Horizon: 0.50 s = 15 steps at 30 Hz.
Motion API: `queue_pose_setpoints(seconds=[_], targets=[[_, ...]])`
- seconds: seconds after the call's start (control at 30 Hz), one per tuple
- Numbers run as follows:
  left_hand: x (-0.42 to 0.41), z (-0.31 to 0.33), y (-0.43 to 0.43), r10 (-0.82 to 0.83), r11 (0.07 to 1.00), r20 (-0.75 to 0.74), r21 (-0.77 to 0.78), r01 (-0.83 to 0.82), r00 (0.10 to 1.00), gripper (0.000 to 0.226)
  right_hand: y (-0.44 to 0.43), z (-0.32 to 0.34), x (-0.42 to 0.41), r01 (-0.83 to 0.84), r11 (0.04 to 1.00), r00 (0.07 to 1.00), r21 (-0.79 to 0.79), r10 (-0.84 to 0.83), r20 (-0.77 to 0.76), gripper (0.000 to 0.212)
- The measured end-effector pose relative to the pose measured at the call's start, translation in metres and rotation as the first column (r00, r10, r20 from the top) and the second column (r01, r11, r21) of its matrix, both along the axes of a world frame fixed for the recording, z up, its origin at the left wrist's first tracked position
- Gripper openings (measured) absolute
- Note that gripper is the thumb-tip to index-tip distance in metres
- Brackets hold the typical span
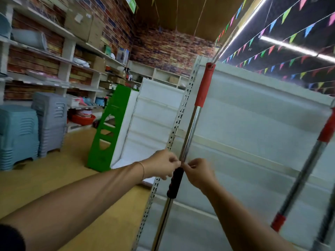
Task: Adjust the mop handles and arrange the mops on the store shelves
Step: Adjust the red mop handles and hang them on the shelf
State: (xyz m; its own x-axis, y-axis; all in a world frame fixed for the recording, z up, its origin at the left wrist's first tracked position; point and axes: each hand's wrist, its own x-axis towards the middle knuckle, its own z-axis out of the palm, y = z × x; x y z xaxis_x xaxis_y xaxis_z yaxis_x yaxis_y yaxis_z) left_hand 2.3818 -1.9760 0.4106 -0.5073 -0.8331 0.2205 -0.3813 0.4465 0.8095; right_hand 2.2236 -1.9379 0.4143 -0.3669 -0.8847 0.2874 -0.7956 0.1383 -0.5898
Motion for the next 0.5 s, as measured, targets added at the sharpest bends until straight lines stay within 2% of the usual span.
queue_pose_setpoints(seconds=[0.17,0.5], targets=[[-0.007,-0.010,0.025,-0.064,0.995,0.099,-0.066,0.071,0.993,0.044,0.033,-0.006,-0.012,0.028,1.000,0.999,0.003,-0.028,-0.047,0.034],[-0.064,0.025,0.070,-0.165,0.972,0.147,-0.145,0.186,0.975,0.057,0.122,0.036,-0.070,0.165,0.982,0.981,-0.095,-0.173,-0.084,0.031]])
